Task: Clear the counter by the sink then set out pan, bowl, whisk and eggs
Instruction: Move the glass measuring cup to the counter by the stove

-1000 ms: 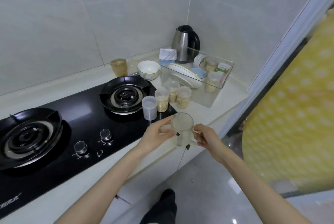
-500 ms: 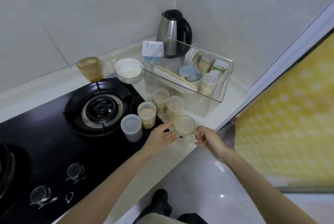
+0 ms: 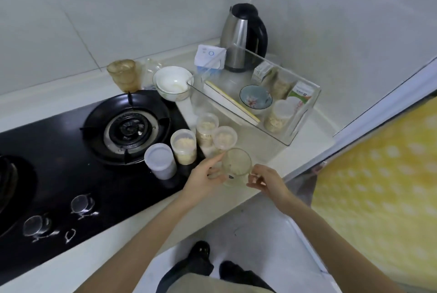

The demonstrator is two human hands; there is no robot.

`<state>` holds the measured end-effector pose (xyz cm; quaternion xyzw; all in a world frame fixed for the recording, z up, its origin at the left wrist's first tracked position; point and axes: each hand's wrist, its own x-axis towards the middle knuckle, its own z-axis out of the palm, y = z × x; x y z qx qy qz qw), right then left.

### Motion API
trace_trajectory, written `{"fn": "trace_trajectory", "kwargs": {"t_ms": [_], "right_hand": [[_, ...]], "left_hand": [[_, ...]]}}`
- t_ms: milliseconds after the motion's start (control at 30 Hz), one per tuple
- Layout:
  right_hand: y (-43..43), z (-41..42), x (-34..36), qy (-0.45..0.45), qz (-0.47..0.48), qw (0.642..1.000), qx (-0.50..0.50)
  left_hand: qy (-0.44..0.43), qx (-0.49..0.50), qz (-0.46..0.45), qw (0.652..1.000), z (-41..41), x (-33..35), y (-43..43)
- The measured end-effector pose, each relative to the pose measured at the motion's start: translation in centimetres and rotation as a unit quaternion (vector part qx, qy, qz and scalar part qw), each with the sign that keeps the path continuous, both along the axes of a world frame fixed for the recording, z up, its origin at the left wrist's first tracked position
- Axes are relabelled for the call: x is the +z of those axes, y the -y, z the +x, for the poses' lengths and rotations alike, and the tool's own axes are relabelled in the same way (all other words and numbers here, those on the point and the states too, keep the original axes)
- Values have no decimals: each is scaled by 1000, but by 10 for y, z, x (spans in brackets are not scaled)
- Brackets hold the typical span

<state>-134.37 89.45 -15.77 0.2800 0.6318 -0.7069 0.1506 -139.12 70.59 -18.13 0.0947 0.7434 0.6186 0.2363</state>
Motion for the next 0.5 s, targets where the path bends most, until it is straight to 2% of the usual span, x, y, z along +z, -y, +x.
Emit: {"fn": "trace_trajectory", "kwargs": {"t_ms": [233, 400, 500], "right_hand": [[-14, 4, 4, -28, 89, 994, 54], [-28, 18, 8, -132, 168, 975, 52], [-30, 28, 25, -200, 178, 962, 58]], "left_hand": [[-17, 94, -66, 993, 22, 10, -12], [-35, 163, -68, 984, 48, 33, -13], [-39, 200, -59, 977, 67, 53, -9]]}}
